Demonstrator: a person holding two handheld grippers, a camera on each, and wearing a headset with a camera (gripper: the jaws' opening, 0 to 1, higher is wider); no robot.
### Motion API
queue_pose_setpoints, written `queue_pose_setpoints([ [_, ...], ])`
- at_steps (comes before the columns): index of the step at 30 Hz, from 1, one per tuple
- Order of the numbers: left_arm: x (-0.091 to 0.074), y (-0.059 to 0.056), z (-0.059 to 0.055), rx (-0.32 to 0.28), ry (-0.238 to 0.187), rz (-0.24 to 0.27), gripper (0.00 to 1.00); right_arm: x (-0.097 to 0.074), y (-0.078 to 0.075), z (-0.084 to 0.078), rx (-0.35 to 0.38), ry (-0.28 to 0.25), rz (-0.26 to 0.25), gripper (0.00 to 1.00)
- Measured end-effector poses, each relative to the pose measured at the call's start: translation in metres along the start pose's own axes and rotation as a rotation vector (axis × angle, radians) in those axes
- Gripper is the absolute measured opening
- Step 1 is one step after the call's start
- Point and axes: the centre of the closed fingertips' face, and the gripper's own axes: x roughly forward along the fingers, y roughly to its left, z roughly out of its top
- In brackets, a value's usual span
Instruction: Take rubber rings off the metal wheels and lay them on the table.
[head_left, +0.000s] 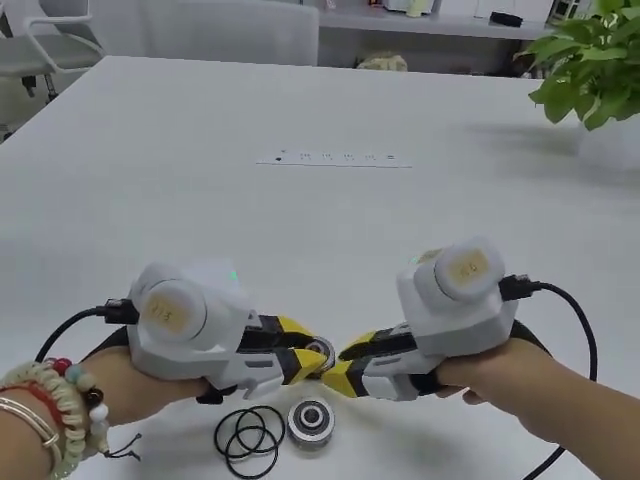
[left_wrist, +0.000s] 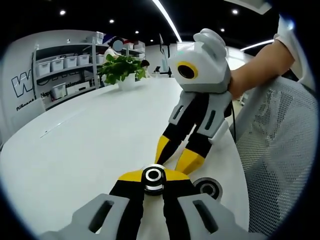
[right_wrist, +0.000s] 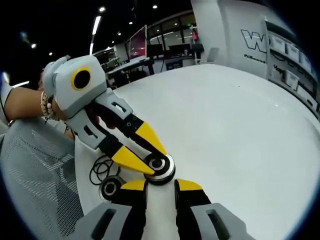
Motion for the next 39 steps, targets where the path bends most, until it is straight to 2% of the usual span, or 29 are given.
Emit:
queue_pose_setpoints([
  [5,0.0,0.0,0.0,-0.005,-0.001,0.001,0.08,-0.001,0.0,0.0,-0.035,-0.003,-0.005,0.14],
  [6,0.0,0.0,0.0,-0.006,0.001,0.003,0.08,-0.002,0.0,-0.004,-0.069,0.016,0.001,0.1],
  [7,-0.001,0.001,0.0,-0.006,0.003,0.004,0.08,-0.003,-0.001,-0.004,-0.073,0.012,-0.005,0.05],
  [8,-0.001,0.001,-0.001,-0.008,0.004,0.002,0.08,-0.004,-0.009,-0.002,-0.123,0.008,-0.044,0.0],
  [9,-0.001,0.001,-0.001,-0.01,0.003,0.003,0.08,-0.003,-0.001,-0.001,-0.131,0.005,-0.008,0.0],
  [11,-0.001,0.001,-0.001,-0.008,0.004,0.004,0.08,-0.002,-0.002,-0.002,-0.148,0.019,-0.03,0.0],
  [12,-0.001,0.001,-0.001,-0.009,0.005,0.005,0.08,-0.002,-0.002,-0.002,-0.146,0.018,-0.028,0.0],
  [15,-0.001,0.001,-0.001,-0.007,0.006,0.005,0.08,-0.002,-0.006,0.0,-0.031,0.009,-0.041,0.0],
  [17,-0.001,0.002,-0.001,-0.007,0.007,0.004,0.08,-0.005,-0.011,0.002,-0.005,0.004,-0.055,0.0],
  [18,-0.001,0.002,-0.001,-0.009,0.006,0.004,0.08,-0.007,-0.016,0.006,0.016,-0.025,-0.076,0.0],
  [21,-0.001,0.001,-0.001,-0.009,0.006,0.004,0.08,-0.01,-0.013,0.017,0.135,-0.084,-0.031,0.0],
  [22,-0.001,0.002,-0.001,-0.009,0.006,0.004,0.08,-0.01,-0.012,0.016,0.156,-0.078,-0.029,0.0],
  [28,-0.001,0.002,-0.001,0.0,0.01,0.008,0.08,-0.008,-0.006,0.017,0.064,-0.062,-0.051,0.0],
  [32,-0.001,0.002,-0.001,-0.005,0.009,0.011,0.08,-0.009,-0.003,0.021,0.078,-0.072,-0.038,0.0],
  [36,-0.001,0.002,-0.001,-0.008,0.008,0.013,0.08,-0.008,0.003,0.025,0.057,-0.081,-0.025,0.0],
  [37,-0.001,0.002,-0.001,-0.009,0.007,0.013,0.08,-0.008,0.005,0.027,0.056,-0.091,-0.014,0.0],
  [38,-0.001,0.002,-0.001,-0.009,0.007,0.014,0.08,-0.009,0.015,0.039,0.055,-0.141,0.038,0.0],
  [39,-0.001,0.002,-0.001,-0.009,0.007,0.014,0.08,-0.011,0.013,0.04,0.062,-0.131,0.012,0.0],
])
